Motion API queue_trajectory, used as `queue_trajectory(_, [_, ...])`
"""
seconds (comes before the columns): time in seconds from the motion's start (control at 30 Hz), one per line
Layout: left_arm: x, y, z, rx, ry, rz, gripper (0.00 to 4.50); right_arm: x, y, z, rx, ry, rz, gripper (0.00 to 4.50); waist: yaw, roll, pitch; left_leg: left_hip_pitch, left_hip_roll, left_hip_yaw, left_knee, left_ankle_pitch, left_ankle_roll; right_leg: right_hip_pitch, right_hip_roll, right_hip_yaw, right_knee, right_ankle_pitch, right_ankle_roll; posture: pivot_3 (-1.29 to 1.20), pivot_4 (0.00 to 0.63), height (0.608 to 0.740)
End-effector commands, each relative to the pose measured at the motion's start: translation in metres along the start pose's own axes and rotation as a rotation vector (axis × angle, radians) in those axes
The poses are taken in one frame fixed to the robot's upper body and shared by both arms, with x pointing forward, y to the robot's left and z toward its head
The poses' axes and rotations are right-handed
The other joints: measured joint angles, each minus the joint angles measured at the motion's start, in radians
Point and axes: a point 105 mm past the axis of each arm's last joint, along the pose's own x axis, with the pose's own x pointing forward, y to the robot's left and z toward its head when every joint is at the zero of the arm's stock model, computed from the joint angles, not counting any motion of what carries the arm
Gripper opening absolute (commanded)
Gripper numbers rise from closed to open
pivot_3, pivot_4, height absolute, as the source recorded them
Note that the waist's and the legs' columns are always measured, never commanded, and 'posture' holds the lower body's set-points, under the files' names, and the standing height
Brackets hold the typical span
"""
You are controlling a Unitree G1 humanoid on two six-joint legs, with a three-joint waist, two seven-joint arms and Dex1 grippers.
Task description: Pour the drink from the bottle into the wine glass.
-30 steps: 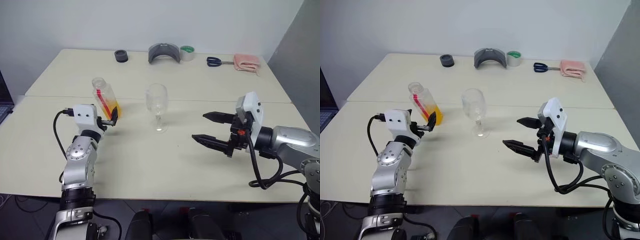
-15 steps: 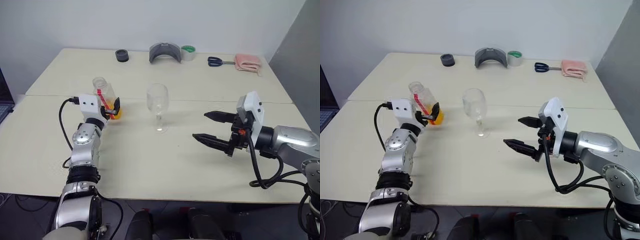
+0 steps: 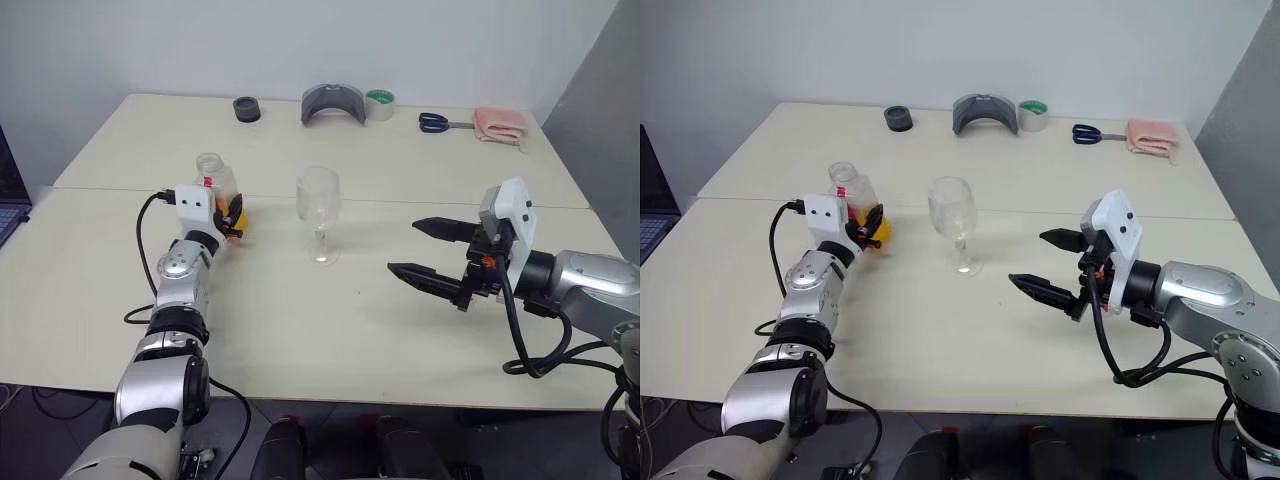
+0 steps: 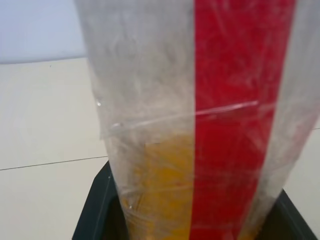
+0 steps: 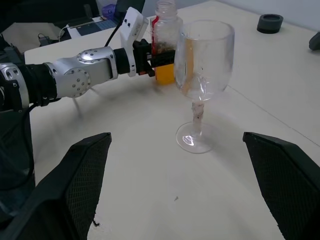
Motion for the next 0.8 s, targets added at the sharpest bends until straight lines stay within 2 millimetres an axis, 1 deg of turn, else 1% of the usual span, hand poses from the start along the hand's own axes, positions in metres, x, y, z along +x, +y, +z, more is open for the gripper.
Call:
queue_trajectory(0.03, [0.004, 0.003, 0.017, 0.032, -0.052, -0.006, 1.64, -0.003, 0.003, 0.011, -0.039, -0.038, -0.006, 4.50, 0.000, 0.000, 0.000, 0.000, 0.000, 0.000, 0.000, 0.000, 0.000, 0.000, 0.000, 0.000, 0.000, 0.000, 0.000, 0.00, 0.150, 0.740])
queue_trajectory(0.1, [0.006, -0.002, 0.021, 0.062, -0.062, -0.033, 1.64, -0.004, 0.003, 0.013, -0.029, -0.059, -0.010, 4.50, 0.001, 0.000, 0.000, 0.000, 0.000, 0.000, 0.000, 0.000, 0.000, 0.000, 0.000, 0.000, 0.000, 0.000, 0.000, 0.00, 0.150, 0.740])
queue_trajectory(0.17, [0.008, -0.006, 0.030, 0.093, -0.085, -0.063, 1.64, -0.005, 0.004, 0.018, -0.018, -0.101, -0.012, 4.50, 0.002, 0.000, 0.000, 0.000, 0.000, 0.000, 0.000, 0.000, 0.000, 0.000, 0.000, 0.000, 0.000, 0.000, 0.000, 0.00, 0.150, 0.740])
queue_trajectory(0.3, [0.012, -0.013, 0.057, 0.195, -0.147, -0.135, 1.64, -0.006, 0.007, 0.033, -0.038, -0.202, -0.023, 4.50, 0.004, 0.000, 0.000, -0.002, 0.000, -0.001, 0.001, 0.000, 0.000, 0.000, 0.000, -0.001, 0.000, 0.000, 0.000, 0.00, 0.150, 0.740])
queue_trajectory(0.37, [0.015, -0.021, 0.070, 0.260, -0.172, -0.195, 1.64, -0.006, 0.009, 0.037, -0.064, -0.234, -0.027, 4.50, 0.005, 0.000, 0.000, -0.002, 0.000, -0.001, 0.001, 0.000, 0.000, -0.001, 0.000, -0.001, 0.000, 0.000, 0.000, 0.00, 0.150, 0.740])
queue_trajectory(0.53, [0.022, -0.040, 0.105, 0.401, -0.237, -0.318, 1.64, -0.004, 0.017, 0.034, -0.126, -0.249, -0.011, 4.50, 0.008, 0.000, 0.000, -0.003, -0.001, -0.002, 0.001, 0.000, 0.000, -0.001, 0.000, -0.002, 0.000, 0.000, 0.000, 0.00, 0.150, 0.740])
queue_trajectory(0.63, [0.025, -0.049, 0.123, 0.492, -0.272, -0.374, 1.64, -0.002, 0.015, 0.033, -0.139, -0.278, -0.024, 4.50, 0.007, 0.000, 0.000, -0.003, -0.001, -0.002, 0.001, 0.000, 0.000, -0.001, 0.000, -0.002, 0.000, 0.000, 0.000, 0.00, 0.150, 0.740])
queue_trajectory(0.8, [0.027, -0.060, 0.143, 0.653, -0.309, -0.457, 1.64, 0.006, 0.011, 0.034, -0.149, -0.333, -0.054, 4.50, 0.005, 0.000, 0.000, -0.003, 0.000, -0.002, 0.001, 0.000, 0.000, -0.001, 0.000, -0.002, 0.000, 0.000, 0.000, 0.00, 0.150, 0.740])
